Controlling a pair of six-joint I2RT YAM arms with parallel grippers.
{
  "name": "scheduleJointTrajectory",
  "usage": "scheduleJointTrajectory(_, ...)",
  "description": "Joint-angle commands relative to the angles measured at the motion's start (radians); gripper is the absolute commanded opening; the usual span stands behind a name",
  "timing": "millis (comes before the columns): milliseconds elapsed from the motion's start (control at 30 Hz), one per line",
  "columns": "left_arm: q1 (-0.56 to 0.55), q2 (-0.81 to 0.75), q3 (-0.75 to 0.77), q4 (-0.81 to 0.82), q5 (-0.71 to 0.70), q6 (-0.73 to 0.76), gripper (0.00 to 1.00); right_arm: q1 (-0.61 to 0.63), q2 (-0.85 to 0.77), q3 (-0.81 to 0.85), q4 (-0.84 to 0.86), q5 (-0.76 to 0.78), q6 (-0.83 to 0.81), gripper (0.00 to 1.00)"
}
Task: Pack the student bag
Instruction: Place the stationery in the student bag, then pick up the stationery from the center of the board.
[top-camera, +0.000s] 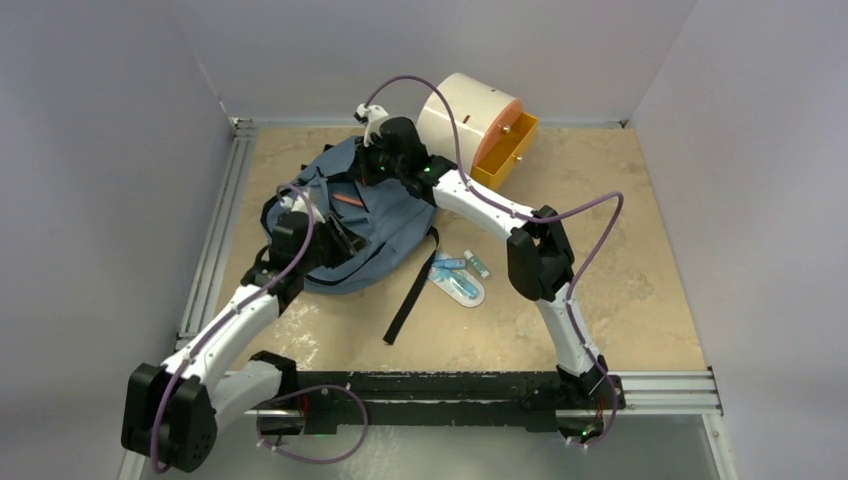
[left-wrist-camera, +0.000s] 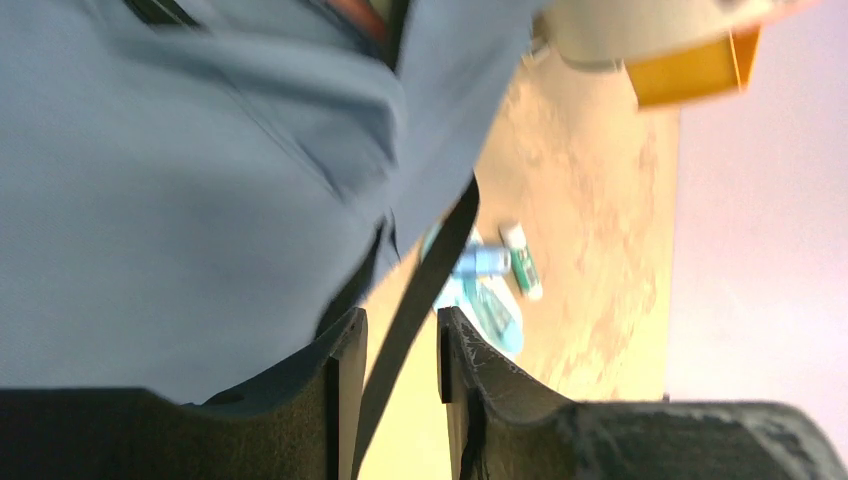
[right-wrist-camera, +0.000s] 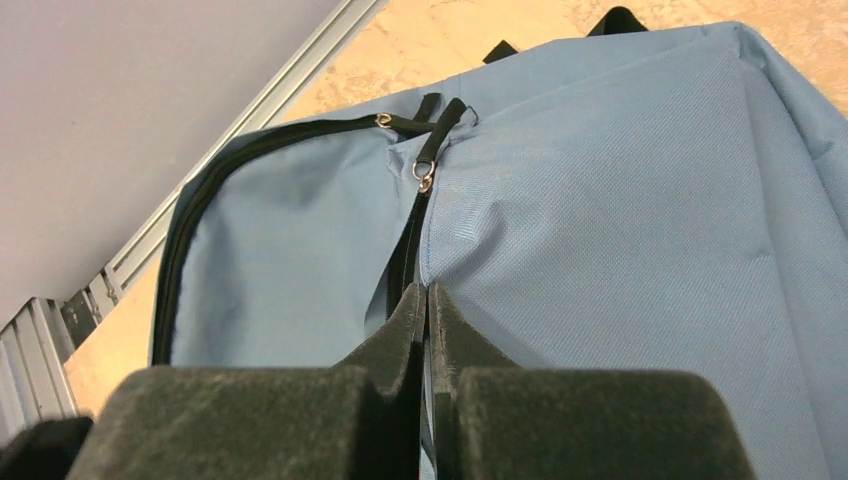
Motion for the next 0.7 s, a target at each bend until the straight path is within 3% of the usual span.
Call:
scheduleJointTrajectory(0,-0.101,-0.115,-0.085,0.061,0.020,0.049,0.31,-0.003,-0.016,0.089,0.009,-0.023,-0.010,0.00)
scheduleJointTrajectory(233,-0.287,-0.071,-0.128,0.160,-0.019,0.100,0.31,-0.013,-0.016,0.091,0.002,-0.042,-0.004,0.00)
scheduleJointTrajectory(467,-0.465,0.179,0.027,0.229,-0.062,0.290,0.33,-0.017,-0.015,0.088,0.002,-0.054,-0.003,0.00)
scheduleJointTrajectory(667,-0.500,0.358,0.133,0.273,-0.079,0.447,0.36,-0.020,-0.020,0.076,-0.018,-0.054,-0.014,0.00)
